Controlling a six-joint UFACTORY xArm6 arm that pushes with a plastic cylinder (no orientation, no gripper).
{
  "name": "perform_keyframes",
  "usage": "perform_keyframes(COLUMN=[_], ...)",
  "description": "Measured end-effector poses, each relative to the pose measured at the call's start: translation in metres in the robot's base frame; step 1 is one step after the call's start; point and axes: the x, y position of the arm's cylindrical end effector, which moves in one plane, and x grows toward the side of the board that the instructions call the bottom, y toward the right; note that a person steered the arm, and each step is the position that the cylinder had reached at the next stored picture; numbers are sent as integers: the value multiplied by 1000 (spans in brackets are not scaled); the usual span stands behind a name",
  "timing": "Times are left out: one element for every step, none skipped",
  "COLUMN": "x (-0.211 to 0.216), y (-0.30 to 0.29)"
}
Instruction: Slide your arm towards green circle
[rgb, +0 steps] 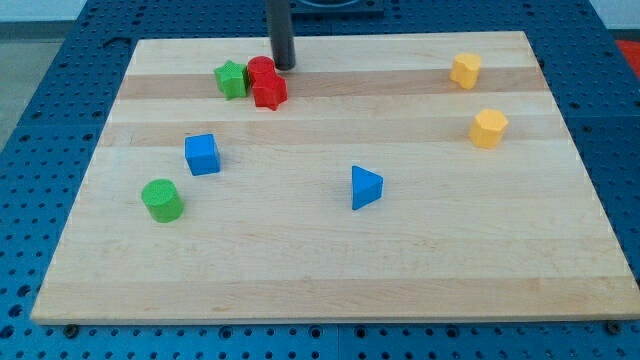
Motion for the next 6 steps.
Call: perform_keyframes(x=[41, 95, 144, 204, 264, 272], y=[50, 44, 12, 4, -4, -70])
